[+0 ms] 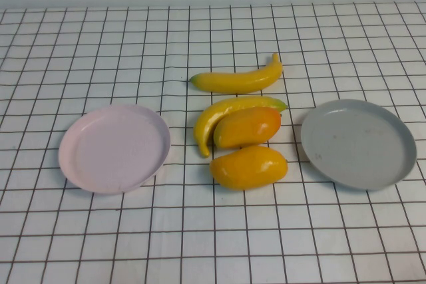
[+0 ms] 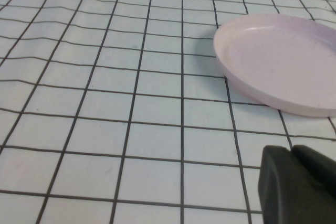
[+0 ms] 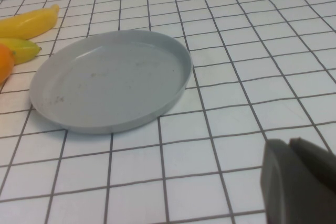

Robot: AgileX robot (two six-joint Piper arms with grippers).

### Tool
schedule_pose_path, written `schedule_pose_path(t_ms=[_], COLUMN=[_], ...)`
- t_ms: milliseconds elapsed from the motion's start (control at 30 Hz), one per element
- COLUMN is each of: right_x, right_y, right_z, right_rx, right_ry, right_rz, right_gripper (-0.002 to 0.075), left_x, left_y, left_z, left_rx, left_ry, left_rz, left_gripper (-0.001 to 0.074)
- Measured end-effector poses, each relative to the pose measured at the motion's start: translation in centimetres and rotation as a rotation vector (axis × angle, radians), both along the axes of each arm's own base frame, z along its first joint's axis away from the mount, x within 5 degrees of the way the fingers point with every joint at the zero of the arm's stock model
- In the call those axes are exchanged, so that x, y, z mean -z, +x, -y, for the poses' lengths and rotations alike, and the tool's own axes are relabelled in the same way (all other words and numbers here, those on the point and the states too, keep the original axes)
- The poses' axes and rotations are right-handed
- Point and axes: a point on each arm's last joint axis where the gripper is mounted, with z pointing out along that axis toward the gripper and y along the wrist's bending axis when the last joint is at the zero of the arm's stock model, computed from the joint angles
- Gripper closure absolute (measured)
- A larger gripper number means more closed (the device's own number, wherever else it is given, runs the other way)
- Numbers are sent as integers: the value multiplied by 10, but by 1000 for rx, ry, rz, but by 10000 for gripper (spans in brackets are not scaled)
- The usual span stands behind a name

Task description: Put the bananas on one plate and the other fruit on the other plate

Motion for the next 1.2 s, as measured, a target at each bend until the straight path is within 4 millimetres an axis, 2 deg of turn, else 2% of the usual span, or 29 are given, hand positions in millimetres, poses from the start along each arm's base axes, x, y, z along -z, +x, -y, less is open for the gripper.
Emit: schedule_pose_path(t_ms=[467, 533, 667, 733, 967, 1133, 1200], right_x=[0, 0, 0, 0, 0, 0, 0], right_y=[0, 0, 0, 0, 0, 0, 0], right_z=[0, 0, 0, 0, 0, 0, 0], right_rx=[0, 0, 0, 0, 0, 0, 0], right_ry=[0, 0, 0, 0, 0, 0, 0], right_rz=[0, 0, 0, 0, 0, 0, 0], right_gripper=[742, 742, 742, 742, 742, 742, 742], left_x=[-1, -4, -14, -17, -24, -24, -32], left_y=[0, 1, 2, 3, 4, 4, 1], left_z=[-1, 3, 10, 10, 5, 6, 10], left_rx=[-4, -17, -60, -69, -82, -69, -23], left_ry=[8, -168, -734, -830, -790, -754, -678], left_rz=[11, 42, 96, 118, 217, 200, 178], left_gripper=[738, 738, 738, 738, 738, 738, 738])
